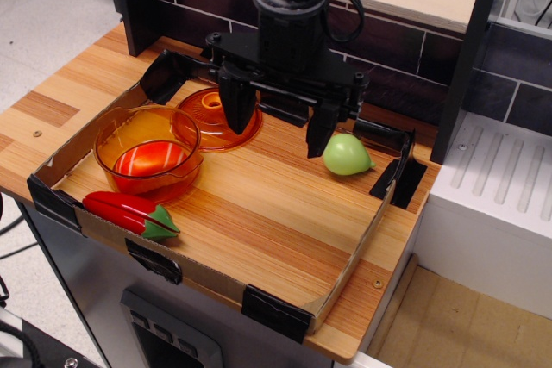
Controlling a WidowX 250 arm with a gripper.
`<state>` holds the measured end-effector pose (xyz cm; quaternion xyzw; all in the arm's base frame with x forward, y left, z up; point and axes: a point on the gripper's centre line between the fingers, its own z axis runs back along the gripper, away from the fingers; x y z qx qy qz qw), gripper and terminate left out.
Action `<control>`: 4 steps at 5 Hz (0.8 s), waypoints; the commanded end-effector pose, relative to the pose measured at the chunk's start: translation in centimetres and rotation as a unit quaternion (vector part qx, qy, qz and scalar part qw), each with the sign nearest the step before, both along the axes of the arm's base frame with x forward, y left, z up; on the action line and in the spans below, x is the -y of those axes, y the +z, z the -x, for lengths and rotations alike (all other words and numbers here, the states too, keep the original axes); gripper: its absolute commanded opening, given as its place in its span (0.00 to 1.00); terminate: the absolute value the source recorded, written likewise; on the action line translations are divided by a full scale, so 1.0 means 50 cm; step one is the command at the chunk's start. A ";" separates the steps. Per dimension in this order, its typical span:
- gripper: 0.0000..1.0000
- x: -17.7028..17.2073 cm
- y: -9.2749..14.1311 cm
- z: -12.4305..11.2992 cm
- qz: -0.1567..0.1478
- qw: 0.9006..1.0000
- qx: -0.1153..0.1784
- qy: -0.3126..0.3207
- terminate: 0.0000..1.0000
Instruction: Take sushi out of pot
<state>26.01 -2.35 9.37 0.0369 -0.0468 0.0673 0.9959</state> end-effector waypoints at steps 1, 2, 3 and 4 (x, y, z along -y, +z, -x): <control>1.00 0.000 0.000 0.000 0.000 1.000 0.000 0.000 0.00; 1.00 -0.033 0.013 0.005 0.008 0.998 0.040 -0.041 0.00; 1.00 -0.066 0.035 0.009 0.014 0.995 0.053 -0.086 0.00; 1.00 -0.108 0.046 0.013 0.003 0.991 0.042 -0.128 0.00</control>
